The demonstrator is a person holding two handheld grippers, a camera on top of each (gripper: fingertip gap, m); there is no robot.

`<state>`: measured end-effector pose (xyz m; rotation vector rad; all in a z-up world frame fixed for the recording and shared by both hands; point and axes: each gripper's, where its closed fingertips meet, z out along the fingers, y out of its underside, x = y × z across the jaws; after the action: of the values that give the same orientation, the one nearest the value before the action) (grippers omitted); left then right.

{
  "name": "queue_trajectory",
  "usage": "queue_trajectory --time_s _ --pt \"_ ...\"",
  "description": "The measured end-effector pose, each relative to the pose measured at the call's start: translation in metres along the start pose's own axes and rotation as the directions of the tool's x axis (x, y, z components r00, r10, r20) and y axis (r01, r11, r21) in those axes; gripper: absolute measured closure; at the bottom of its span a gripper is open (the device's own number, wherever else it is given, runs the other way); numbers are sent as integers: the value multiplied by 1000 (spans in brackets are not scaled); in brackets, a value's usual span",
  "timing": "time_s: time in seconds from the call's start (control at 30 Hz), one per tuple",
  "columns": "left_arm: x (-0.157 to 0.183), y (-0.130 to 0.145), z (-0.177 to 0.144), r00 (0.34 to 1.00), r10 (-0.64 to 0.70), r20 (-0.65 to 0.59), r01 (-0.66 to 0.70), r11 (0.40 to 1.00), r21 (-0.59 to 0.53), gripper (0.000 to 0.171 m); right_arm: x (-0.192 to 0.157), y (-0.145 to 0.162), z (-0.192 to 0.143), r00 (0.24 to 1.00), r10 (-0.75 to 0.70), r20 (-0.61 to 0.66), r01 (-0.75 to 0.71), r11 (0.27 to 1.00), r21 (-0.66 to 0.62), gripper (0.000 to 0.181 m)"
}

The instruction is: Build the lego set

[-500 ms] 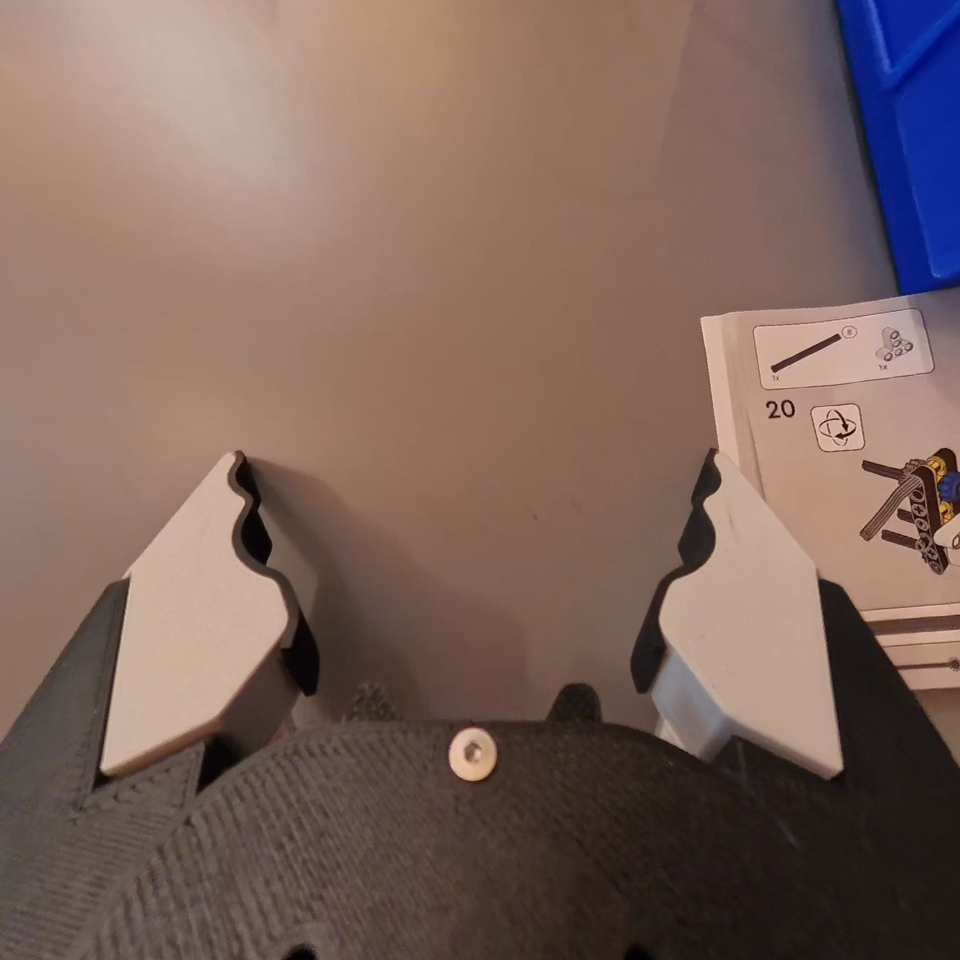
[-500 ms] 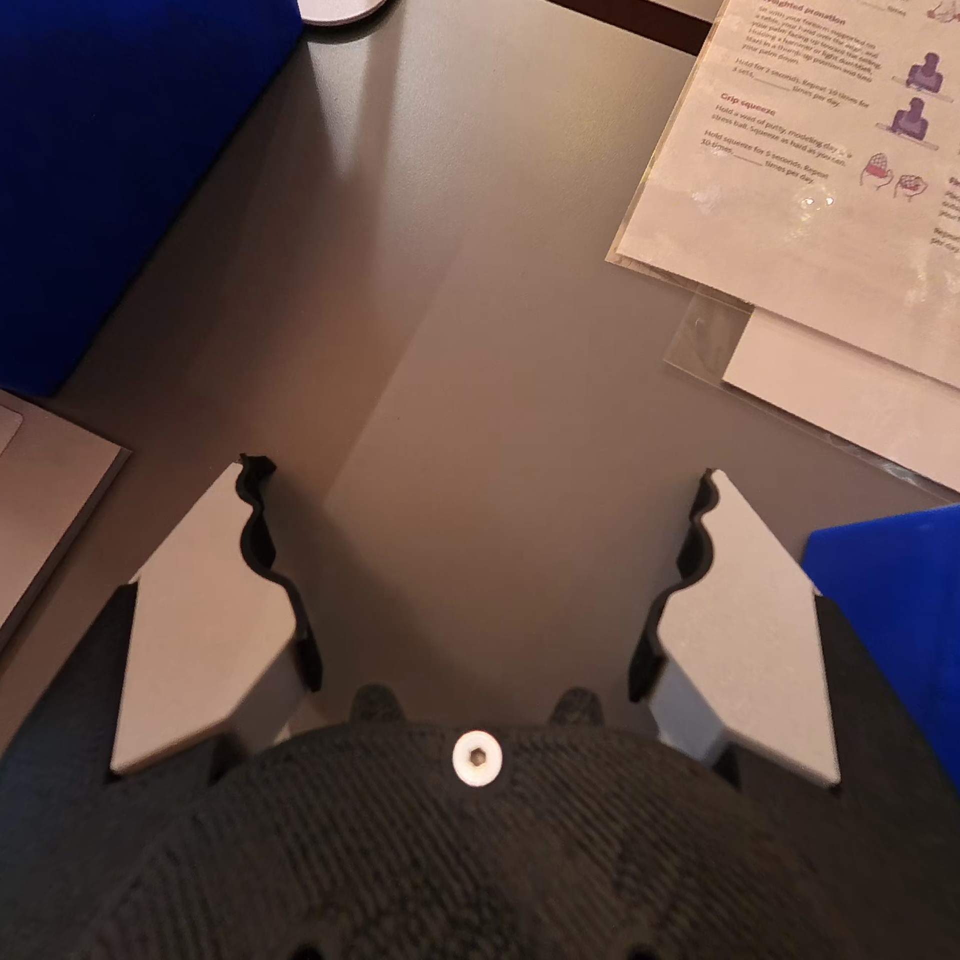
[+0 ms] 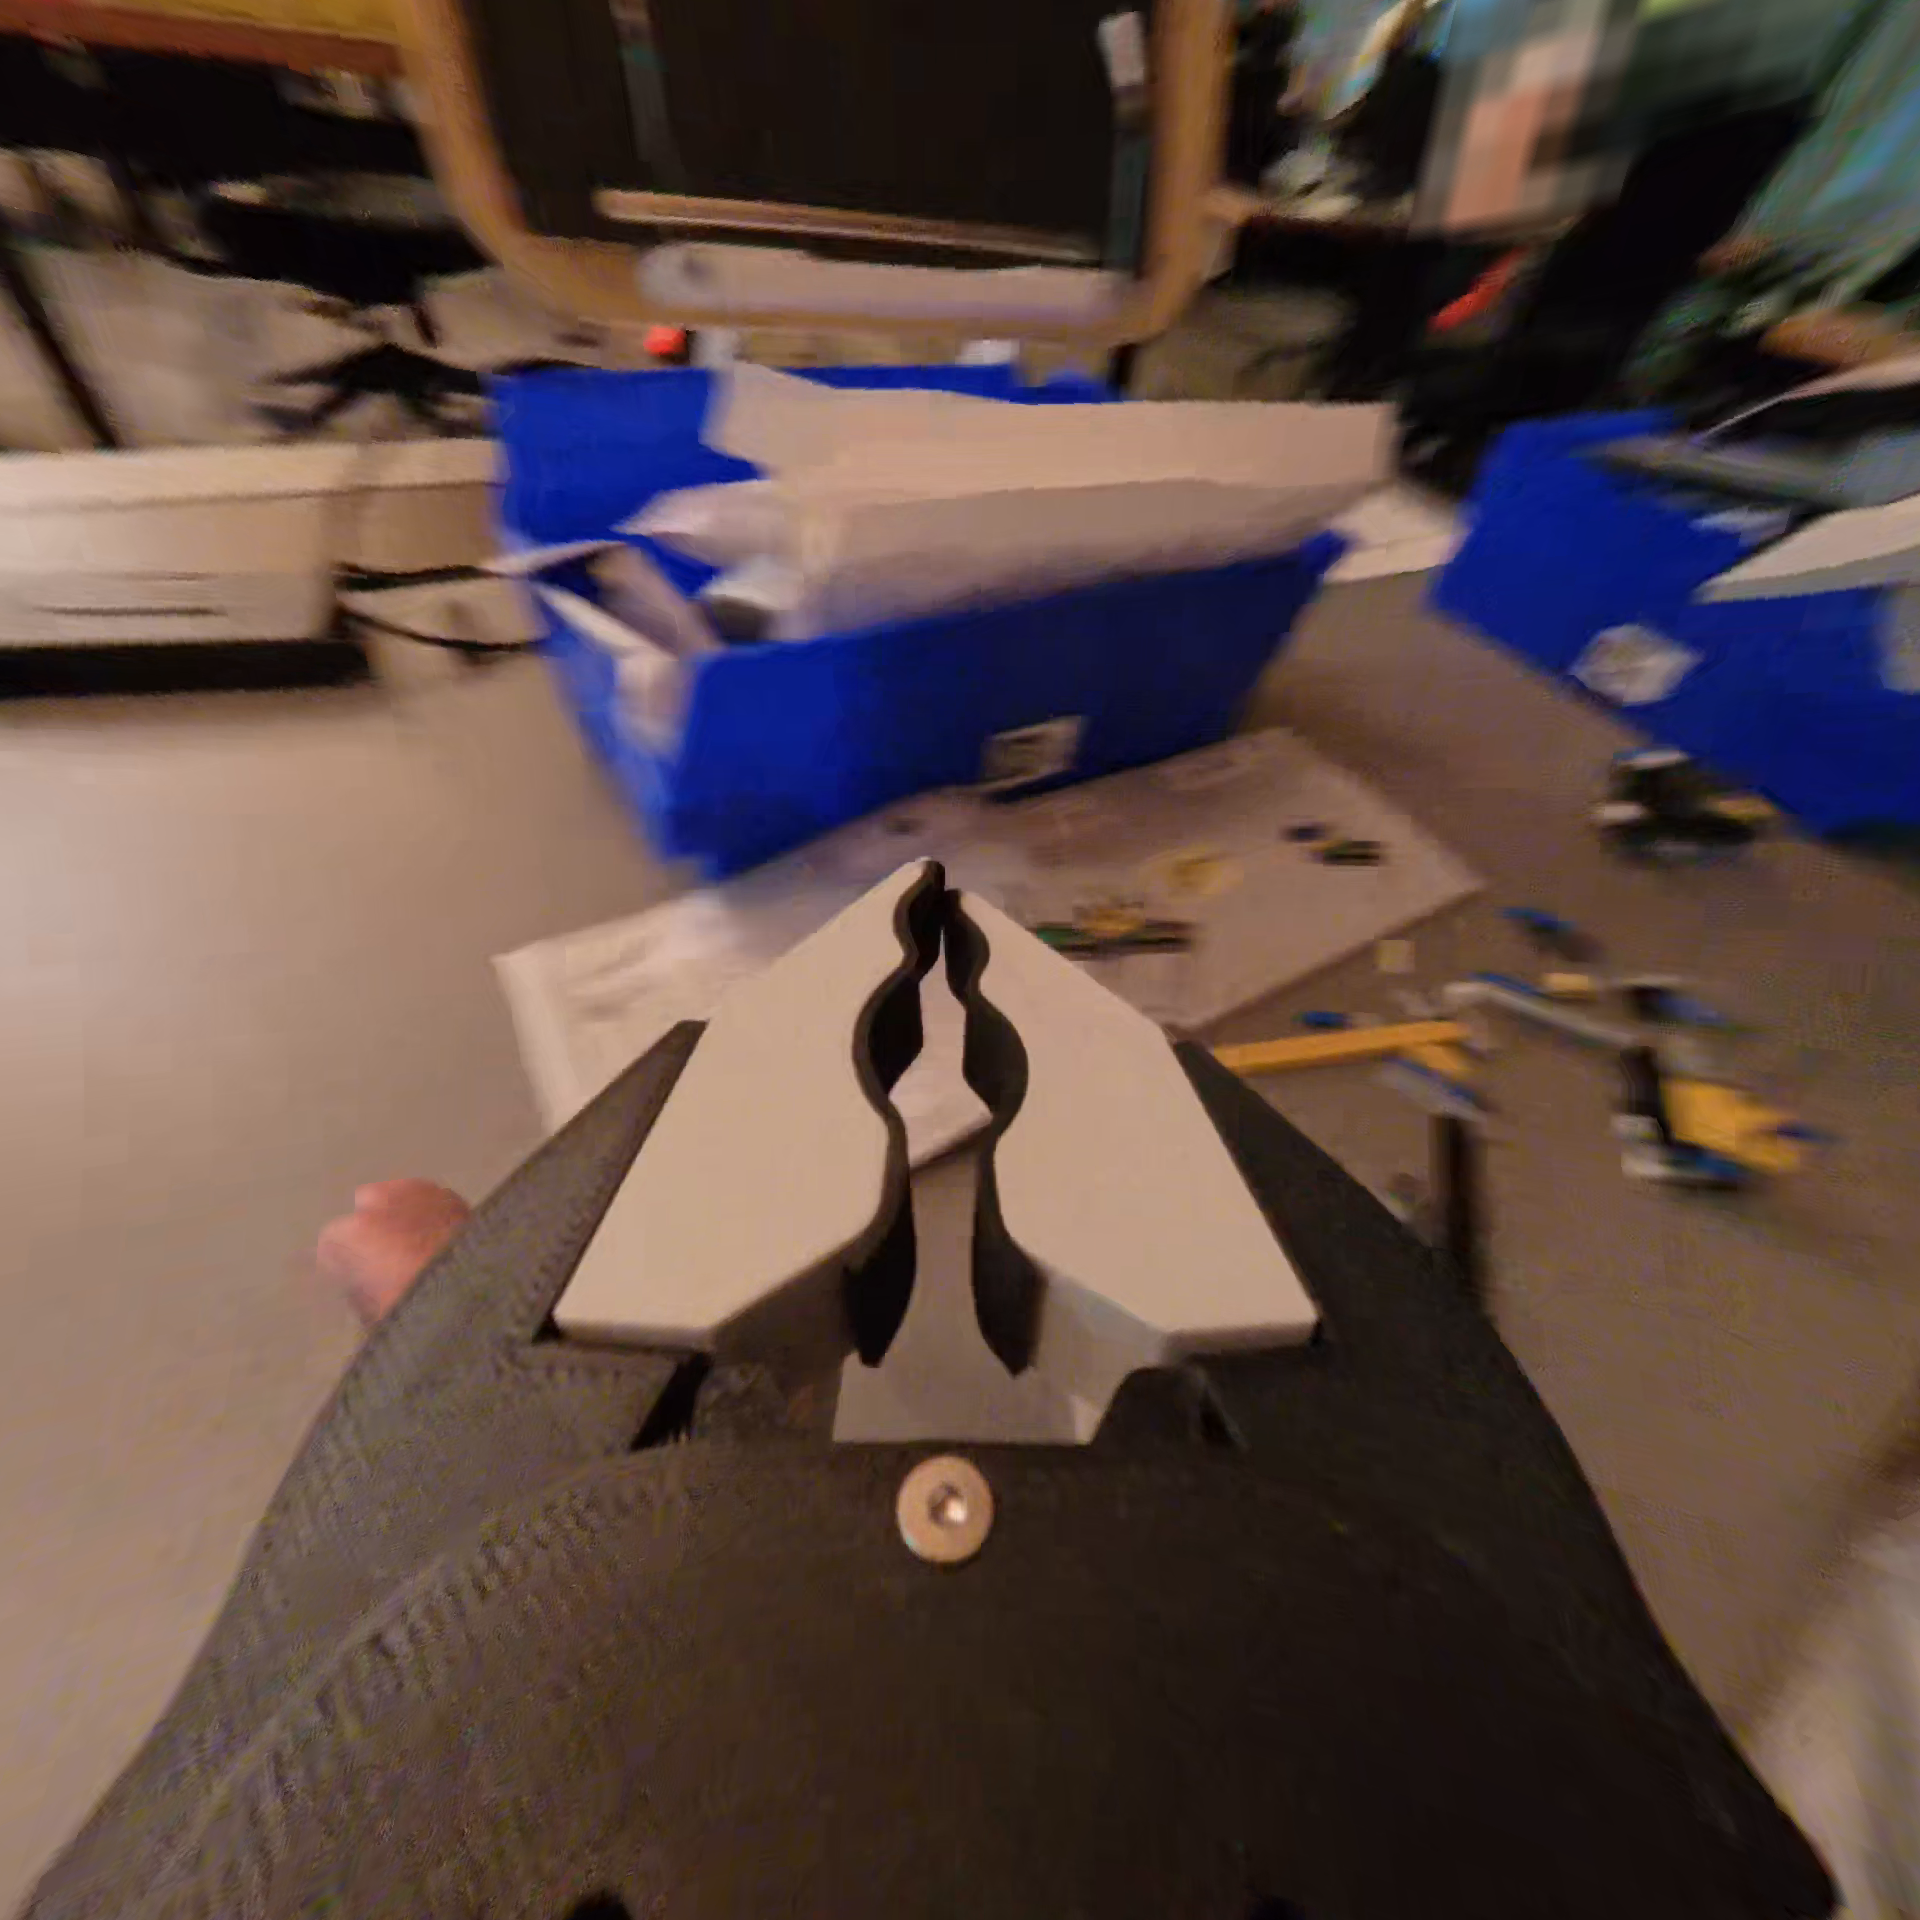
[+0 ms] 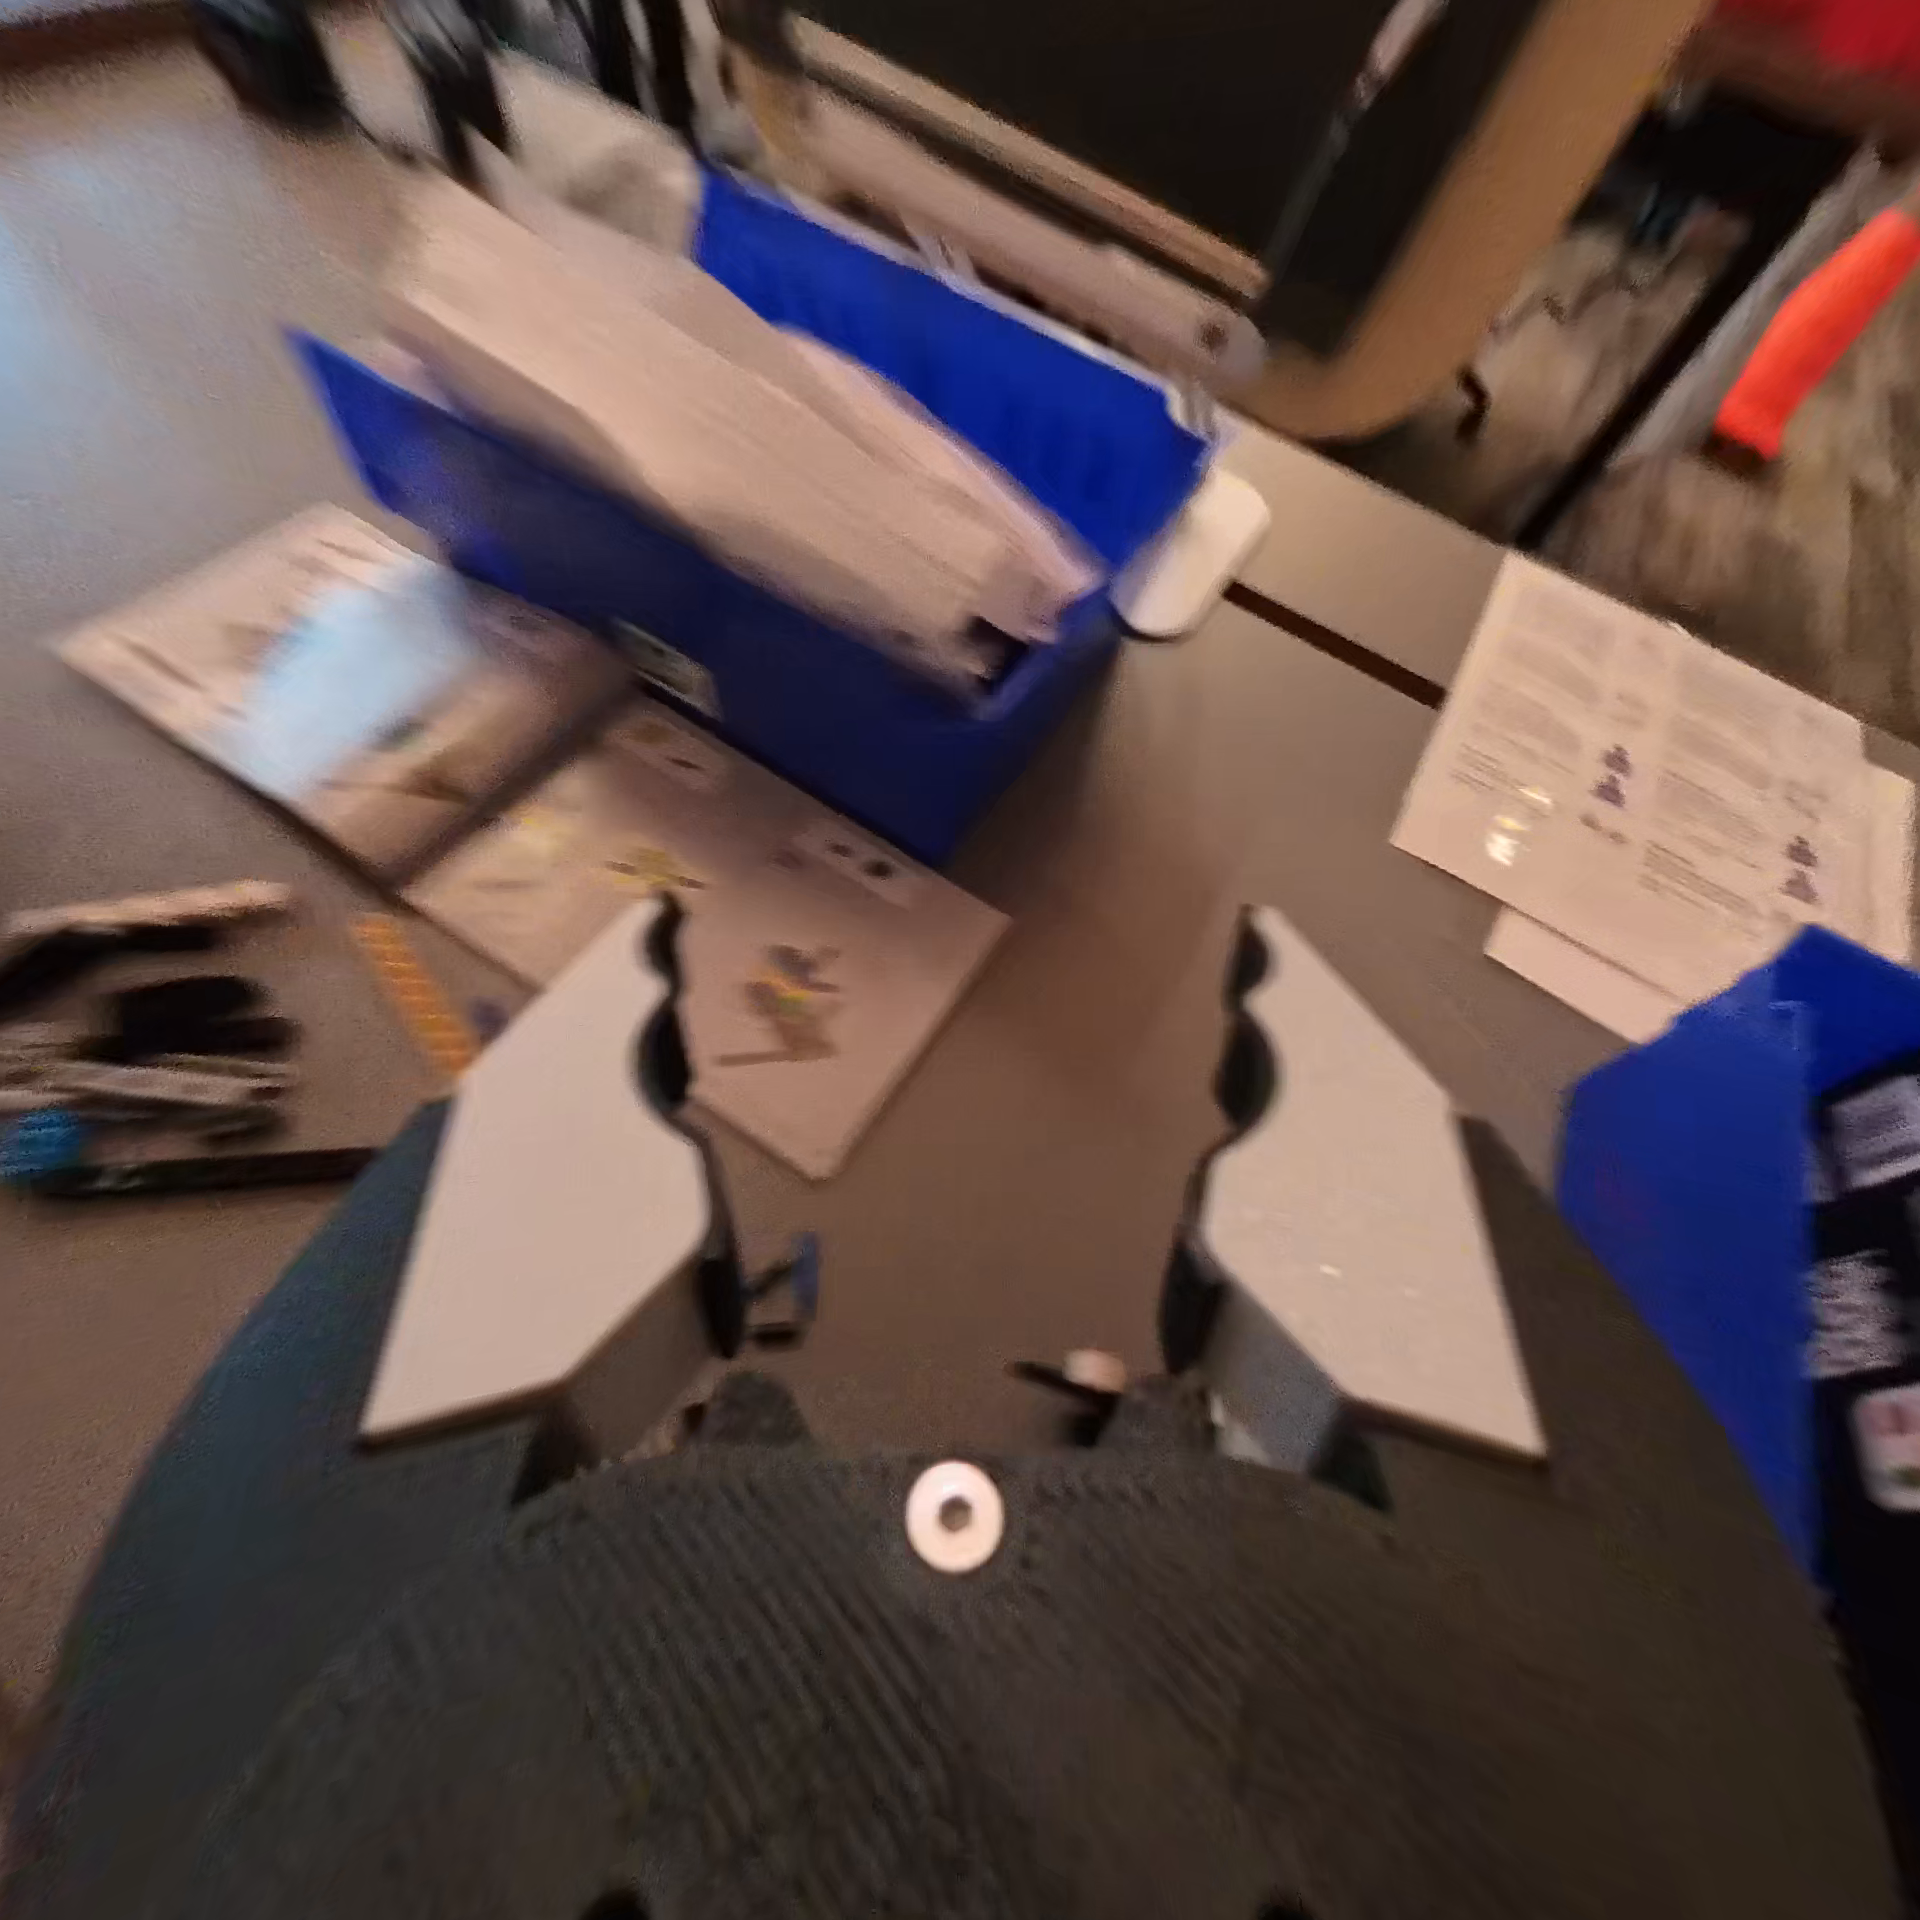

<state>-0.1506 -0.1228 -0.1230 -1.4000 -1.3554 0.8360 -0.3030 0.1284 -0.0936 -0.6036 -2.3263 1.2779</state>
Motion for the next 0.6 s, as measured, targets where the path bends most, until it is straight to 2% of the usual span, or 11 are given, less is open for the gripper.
queue_trajectory --time_s 0.03,0.13,0.2,0.27,0.37,0.47,0.53,0.6 --pt "20 5 1 999 -24 -39 24 1000 14 171 -24 -3 -15 999 15 29 -17 997 72 105" --pt "49 18 2 1000 29 9 -29 999 41 171 -82 2 -55 994 34 108 -66 951 301 181" --pt "74 26 6 998 42 -46 -41 998 37 171 -97 14 -72 986 110 126 -155 880 448 181" --pt "103 37 12 985 20 -169 -16 1000 22 171 -97 30 -73 982 139 131 -187 842 506 181" --pt "136 55 16 946 -60 -318 52 998 -33 171 -93 46 -58 981 122 152 -178 879 442 181" --pt "152 60 16 924 -104 -369 88 994 -59 171 -88 56 -51 969 171 181 -234 872 430 181" --pt "156 61 15 926 -66 -371 49 997 -55 171 -86 60 -50 956 206 210 -277 869 410 180" --pt "151 60 16 947 -26 -321 19 1000 -24 171 -79 61 -51 944 251 214 -320 855 407 181"
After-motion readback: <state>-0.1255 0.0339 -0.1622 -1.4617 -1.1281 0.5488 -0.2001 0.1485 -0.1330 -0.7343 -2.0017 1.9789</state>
